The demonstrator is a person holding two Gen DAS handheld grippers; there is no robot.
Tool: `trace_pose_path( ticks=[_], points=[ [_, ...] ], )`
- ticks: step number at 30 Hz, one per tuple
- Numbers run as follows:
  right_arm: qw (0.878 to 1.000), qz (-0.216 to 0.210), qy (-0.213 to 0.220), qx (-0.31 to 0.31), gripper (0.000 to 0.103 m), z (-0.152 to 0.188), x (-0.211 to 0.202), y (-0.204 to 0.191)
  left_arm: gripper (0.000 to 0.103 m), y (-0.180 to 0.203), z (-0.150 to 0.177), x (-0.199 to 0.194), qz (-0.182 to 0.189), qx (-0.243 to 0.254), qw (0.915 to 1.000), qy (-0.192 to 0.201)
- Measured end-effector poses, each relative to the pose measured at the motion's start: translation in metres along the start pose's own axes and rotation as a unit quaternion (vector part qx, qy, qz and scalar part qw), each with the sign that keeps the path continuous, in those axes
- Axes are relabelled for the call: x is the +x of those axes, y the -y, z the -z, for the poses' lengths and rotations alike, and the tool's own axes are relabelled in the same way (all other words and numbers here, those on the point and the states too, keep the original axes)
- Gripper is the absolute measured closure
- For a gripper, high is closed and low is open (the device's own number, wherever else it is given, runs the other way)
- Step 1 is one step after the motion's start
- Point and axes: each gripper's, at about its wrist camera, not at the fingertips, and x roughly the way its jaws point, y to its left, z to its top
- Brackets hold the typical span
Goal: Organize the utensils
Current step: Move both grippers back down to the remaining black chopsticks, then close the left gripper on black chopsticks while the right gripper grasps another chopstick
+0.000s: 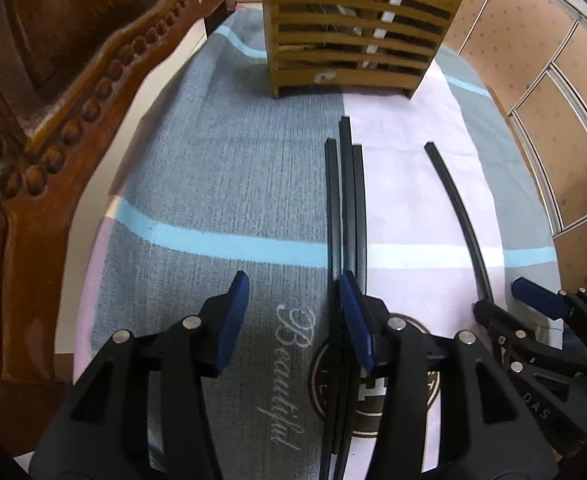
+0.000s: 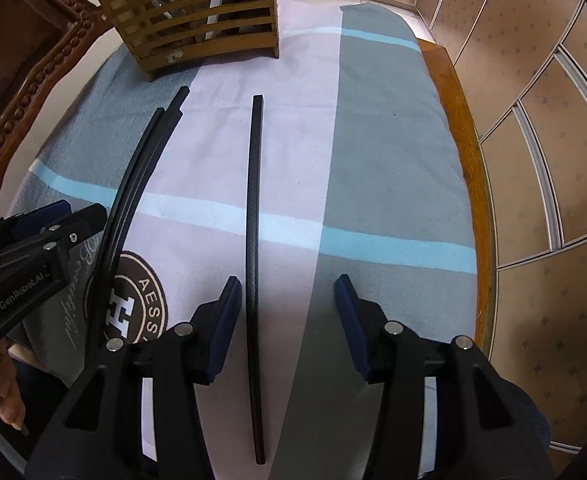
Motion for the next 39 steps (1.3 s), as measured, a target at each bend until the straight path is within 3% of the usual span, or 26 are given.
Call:
trace_pose_path(
  ticks=[3,9,14,16,18,21,28,39],
  points=[
    [1.0,0.007,0.002,-0.004,0.053,0.001,0.0,-0.001,0.051,0.001,-0.003,0.003,0.0,-0.004,1.0,-0.001],
    [1.0,0.008,0.002,-0.003,0.053,0.001,0.001,0.0,0.051,0.001,0.0,0.001,-0.005,-0.001,1.0,-0.003],
    [1.0,0.005,0.005,0.001,0.054,0.001,0.002,0.001,0.07,0.005,0.001,-0.004,0.001,0.011,0.9999,-0.007],
    [1.0,0.007,0.008,0.0,0.062,0.002,0.001,0.002,0.082,0.006,0.002,-0.004,0.01,0.012,0.9998,-0.009],
    [1.0,0.004,0.01,0.001,0.08,0.003,-0.001,0.002,0.089,0.008,0.001,-0.003,0.022,0.006,0.9997,-0.012],
    [1.0,-0.003,0.009,0.003,0.094,0.004,-0.002,0.004,0.094,0.005,0.004,-0.005,0.026,0.003,0.9996,-0.014],
    [1.0,-0.008,0.004,-0.001,0.095,0.01,-0.006,0.005,0.095,-0.008,0.03,-0.018,0.027,0.005,0.9994,-0.02],
    [0.999,-0.036,-0.017,0.001,0.096,0.027,-0.013,0.015,0.096,0.005,0.059,-0.027,0.014,0.036,0.9989,-0.028]
  ],
)
